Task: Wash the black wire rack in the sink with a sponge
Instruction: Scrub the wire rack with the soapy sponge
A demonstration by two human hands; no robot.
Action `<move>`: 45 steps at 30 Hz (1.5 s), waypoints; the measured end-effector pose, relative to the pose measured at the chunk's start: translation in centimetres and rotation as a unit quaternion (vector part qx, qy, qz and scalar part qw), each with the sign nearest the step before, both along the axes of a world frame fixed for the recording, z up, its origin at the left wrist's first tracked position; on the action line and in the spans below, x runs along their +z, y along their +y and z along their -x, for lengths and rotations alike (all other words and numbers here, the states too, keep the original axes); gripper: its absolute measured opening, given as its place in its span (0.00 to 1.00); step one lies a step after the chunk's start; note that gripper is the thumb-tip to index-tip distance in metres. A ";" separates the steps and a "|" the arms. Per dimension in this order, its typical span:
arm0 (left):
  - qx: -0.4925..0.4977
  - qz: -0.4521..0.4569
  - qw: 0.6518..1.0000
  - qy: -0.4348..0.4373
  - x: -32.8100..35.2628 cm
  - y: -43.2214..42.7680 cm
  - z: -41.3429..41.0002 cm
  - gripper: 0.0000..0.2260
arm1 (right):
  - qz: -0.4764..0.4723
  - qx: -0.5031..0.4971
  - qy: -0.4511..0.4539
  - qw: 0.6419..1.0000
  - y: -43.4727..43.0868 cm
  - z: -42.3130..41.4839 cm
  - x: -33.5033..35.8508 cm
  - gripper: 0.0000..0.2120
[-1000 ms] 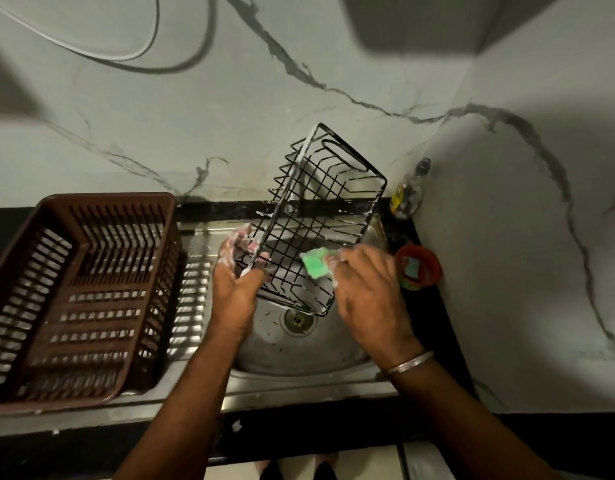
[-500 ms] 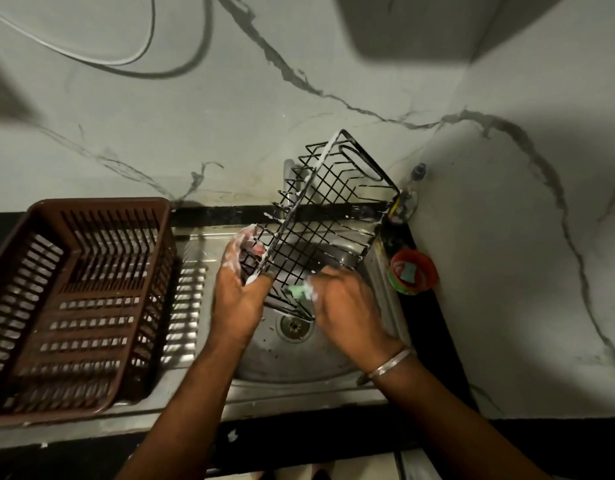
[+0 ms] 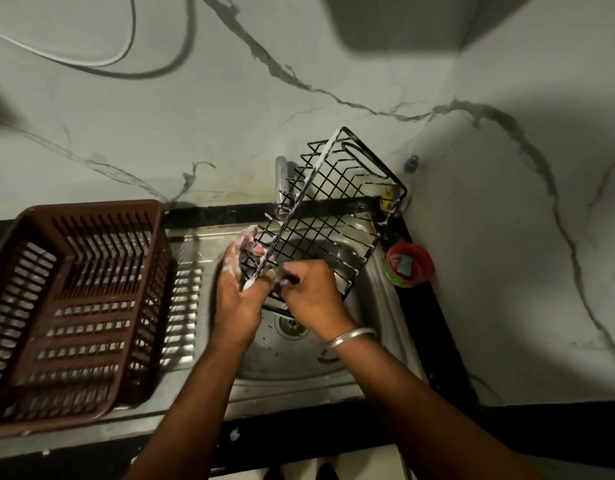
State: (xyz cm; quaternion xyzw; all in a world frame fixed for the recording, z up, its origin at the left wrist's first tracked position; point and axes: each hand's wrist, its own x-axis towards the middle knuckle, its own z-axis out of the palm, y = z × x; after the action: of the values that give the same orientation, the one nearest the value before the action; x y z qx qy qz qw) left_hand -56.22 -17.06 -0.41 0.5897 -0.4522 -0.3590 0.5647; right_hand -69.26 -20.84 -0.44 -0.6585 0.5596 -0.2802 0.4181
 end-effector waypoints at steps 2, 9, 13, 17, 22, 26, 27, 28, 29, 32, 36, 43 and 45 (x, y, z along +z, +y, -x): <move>0.000 -0.002 1.000 0.012 -0.3 -0.1 -0.3 0.34 | -0.006 -0.053 -0.063 0.997 -0.2 0.0 0.0 0.10; 0.009 -0.039 0.989 0.145 -0.8 -0.2 1.3 0.27 | 0.084 -0.244 -0.178 0.950 -2.3 -0.5 2.4 0.09; -0.012 -0.056 0.980 0.192 -0.8 -0.1 1.5 0.24 | 0.216 -0.055 0.028 0.974 -2.3 -0.3 1.6 0.08; -0.036 -0.069 0.971 0.228 -0.7 0.5 1.6 0.21 | 0.205 0.155 0.130 0.958 -2.5 0.0 0.8 0.09; -0.036 -0.071 0.967 0.244 0.3 0.3 1.4 0.33 | 0.258 0.047 0.176 0.949 -2.2 0.0 1.4 0.17; -0.031 -0.068 0.964 0.255 0.0 0.3 1.2 0.36 | 0.231 0.116 0.175 0.950 -2.0 -0.2 1.6 0.09; -0.038 -0.062 0.962 0.261 0.1 0.4 1.1 0.40 | 0.219 0.152 0.174 0.948 -2.1 0.0 1.5 0.07; -0.041 -0.055 0.963 0.261 0.2 0.6 1.2 0.43 | 0.213 0.180 0.182 0.943 -2.2 0.4 1.6 0.06; -0.044 -0.048 0.964 0.258 0.4 0.6 1.3 0.44 | 0.216 0.188 0.190 0.939 -2.2 0.6 1.7 0.07; -0.049 -0.044 0.966 0.249 0.7 0.3 1.5 0.36 | 0.245 0.122 0.172 0.946 -2.3 0.5 1.9 0.08; -0.052 -0.054 0.968 0.241 0.5 -0.1 1.1 0.20 | 0.227 0.174 0.182 0.941 -2.3 0.1 2.3 0.07; -0.071 -0.053 0.972 0.217 0.7 -0.2 1.1 0.18 | 0.198 0.157 0.158 0.954 -2.1 0.4 2.3 0.05; -0.079 -0.060 0.973 0.208 0.6 -0.2 1.2 0.16 | 0.209 0.126 0.166 0.955 -2.1 0.6 1.9 0.05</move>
State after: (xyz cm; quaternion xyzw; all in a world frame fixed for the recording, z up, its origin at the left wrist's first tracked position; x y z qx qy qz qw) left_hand -57.39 -17.26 0.23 0.4978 -0.3475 -0.5437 0.5795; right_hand -69.88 -22.92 1.50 -0.8339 0.4622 -0.2224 0.2037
